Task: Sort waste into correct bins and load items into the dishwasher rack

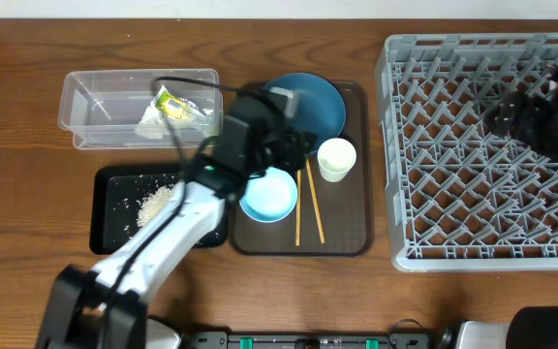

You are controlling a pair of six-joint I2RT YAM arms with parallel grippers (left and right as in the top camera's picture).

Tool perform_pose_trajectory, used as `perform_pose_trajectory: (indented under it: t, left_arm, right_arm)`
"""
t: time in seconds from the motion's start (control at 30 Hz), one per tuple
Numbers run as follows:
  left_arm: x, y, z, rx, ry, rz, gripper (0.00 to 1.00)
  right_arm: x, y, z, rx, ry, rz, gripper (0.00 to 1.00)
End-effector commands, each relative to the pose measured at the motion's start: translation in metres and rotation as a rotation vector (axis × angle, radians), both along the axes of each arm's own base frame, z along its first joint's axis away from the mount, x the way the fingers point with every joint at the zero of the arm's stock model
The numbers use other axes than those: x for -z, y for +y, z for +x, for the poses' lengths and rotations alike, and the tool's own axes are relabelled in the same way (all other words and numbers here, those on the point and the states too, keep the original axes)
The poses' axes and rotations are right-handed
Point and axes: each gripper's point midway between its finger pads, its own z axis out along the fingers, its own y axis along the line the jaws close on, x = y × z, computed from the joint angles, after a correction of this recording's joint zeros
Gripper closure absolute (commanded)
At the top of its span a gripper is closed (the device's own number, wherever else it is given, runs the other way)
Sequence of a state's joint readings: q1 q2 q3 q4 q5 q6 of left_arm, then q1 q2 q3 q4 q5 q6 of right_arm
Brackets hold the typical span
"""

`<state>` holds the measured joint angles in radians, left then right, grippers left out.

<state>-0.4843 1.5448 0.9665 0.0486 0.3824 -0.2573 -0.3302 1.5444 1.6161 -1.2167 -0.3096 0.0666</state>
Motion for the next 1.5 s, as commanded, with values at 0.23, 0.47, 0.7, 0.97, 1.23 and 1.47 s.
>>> perform_pose_trajectory:
  t: [0.23, 0.47, 0.7, 0.97, 1.23, 1.47]
  left_arm:
    - [0.073, -0.031, -0.004, 0.054, 0.089, 0.085, 0.45]
    - [0.098, -0.026, -0.012, 0.045, 0.172, 0.118, 0.68]
    - [0.103, -0.022, -0.021, 0.047, 0.217, 0.136, 0.94]
    - [0.049, -0.012, -0.020, 0.001, 0.262, -0.039, 0.94]
    - [-0.019, 0.018, -0.018, -0.011, 0.406, -0.368, 0.94]
    - [-0.052, 0.014, -0.041, 0.205, 0.489, -0.542, 0.94]
  right_arm:
    - [0.000, 0.003, 0.000, -0.027, 0.004, -0.039, 0.06]
    - [0.000, 0.003, 0.000, -0.027, 0.005, -0.039, 0.05]
    - [0.002, -0.001, -0.003, -0.020, 0.021, -0.059, 0.02]
    - [0.005, 0.003, -0.010, -0.074, 0.043, -0.064, 0.01]
    - [-0.006, 0.075, -0.013, -0.449, -0.102, 0.185, 0.01]
    - [0.000, 0.152, -0.036, -0.772, -0.245, 0.479, 0.01]
